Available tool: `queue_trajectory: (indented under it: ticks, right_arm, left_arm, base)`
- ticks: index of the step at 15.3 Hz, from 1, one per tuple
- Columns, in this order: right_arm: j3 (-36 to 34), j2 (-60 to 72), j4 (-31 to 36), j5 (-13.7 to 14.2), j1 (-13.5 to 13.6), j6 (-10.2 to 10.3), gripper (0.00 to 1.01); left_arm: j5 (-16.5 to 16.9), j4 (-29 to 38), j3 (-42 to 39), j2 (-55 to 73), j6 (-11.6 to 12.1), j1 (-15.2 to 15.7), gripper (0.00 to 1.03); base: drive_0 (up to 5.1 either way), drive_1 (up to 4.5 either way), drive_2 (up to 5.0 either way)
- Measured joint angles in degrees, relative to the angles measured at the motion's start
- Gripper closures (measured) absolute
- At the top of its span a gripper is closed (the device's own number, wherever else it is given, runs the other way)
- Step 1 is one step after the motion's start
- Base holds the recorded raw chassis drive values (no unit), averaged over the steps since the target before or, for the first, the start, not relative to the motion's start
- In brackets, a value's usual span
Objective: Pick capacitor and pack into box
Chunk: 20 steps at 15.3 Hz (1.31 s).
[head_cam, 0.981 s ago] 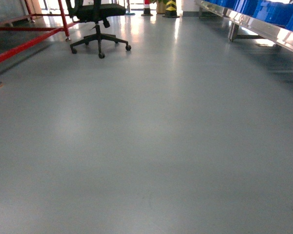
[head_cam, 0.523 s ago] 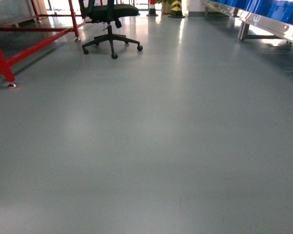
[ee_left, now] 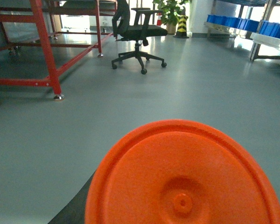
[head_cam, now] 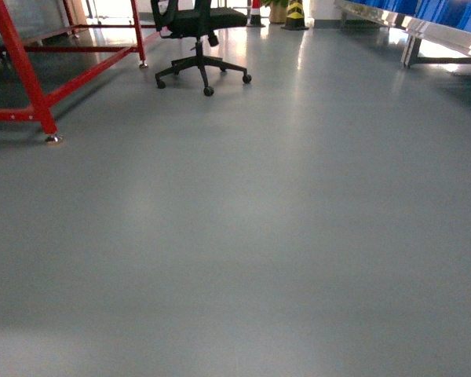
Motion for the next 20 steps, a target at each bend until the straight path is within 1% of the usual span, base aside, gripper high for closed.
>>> queue_trajectory:
  ticks: [20]
  right_arm:
    - [0.00,0.00,-0.22,0.00,0.00,0.00,0.03]
  left_arm:
    - [0.00,0.07,0.00,0.00,0.00,0.00,0.59]
  base:
    - [-5.0,2.46,2.5]
